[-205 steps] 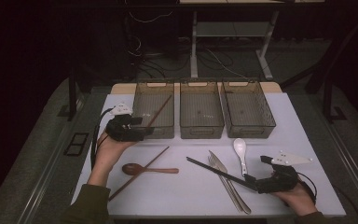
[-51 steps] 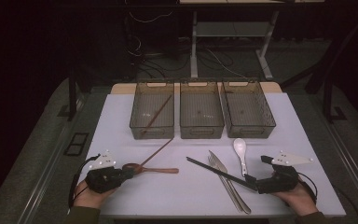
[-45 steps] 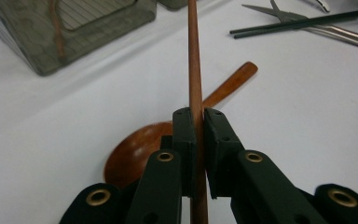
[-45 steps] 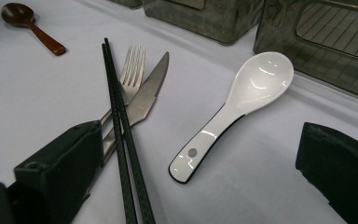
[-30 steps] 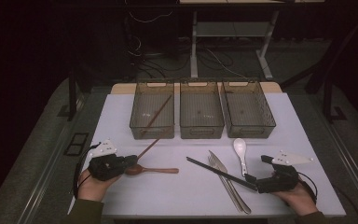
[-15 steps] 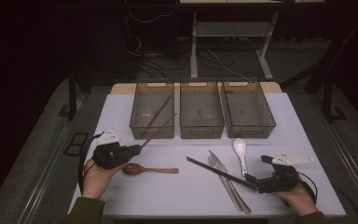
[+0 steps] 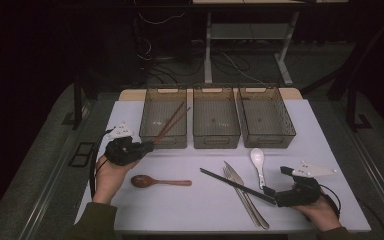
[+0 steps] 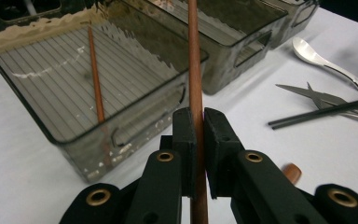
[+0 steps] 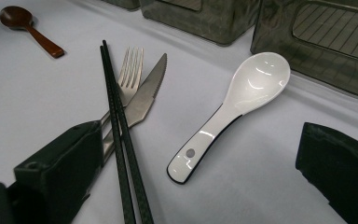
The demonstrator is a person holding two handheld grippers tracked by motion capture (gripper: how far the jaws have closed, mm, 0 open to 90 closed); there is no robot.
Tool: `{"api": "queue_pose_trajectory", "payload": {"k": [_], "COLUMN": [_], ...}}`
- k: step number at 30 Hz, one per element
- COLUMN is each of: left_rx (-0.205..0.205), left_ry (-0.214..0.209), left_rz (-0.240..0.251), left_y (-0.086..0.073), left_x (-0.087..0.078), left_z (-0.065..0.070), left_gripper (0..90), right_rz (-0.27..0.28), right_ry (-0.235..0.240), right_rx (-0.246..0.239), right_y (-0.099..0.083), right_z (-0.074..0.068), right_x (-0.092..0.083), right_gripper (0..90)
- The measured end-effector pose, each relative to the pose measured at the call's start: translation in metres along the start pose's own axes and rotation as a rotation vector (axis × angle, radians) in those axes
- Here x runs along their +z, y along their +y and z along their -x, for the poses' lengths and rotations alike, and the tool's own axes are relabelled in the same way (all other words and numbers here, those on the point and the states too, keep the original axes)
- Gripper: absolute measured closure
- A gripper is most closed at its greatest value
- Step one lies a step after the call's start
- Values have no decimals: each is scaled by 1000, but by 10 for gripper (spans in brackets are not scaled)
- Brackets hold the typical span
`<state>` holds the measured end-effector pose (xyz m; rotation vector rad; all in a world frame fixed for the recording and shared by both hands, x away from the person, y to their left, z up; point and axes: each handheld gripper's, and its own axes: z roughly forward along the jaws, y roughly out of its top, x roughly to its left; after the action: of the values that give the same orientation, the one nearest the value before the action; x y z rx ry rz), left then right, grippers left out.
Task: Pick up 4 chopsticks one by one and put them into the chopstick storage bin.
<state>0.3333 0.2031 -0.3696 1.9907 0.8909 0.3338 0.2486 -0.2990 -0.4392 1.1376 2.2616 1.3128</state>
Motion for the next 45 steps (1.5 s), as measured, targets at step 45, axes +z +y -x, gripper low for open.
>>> {"api": "queue_pose_trajectory", "payload": {"k": [45], "left_rx": [-76], "left_ry": [200], "left_rz": [-63], "left_y": [56], "left_x": [85], "left_z": [-65], "left_gripper": [826], "right_rz": [16], "right_ry": [-2], "right_rx": [12], "right_y": [-1], "right_z": [3], "right_x": [-3], "right_gripper": [5]}}
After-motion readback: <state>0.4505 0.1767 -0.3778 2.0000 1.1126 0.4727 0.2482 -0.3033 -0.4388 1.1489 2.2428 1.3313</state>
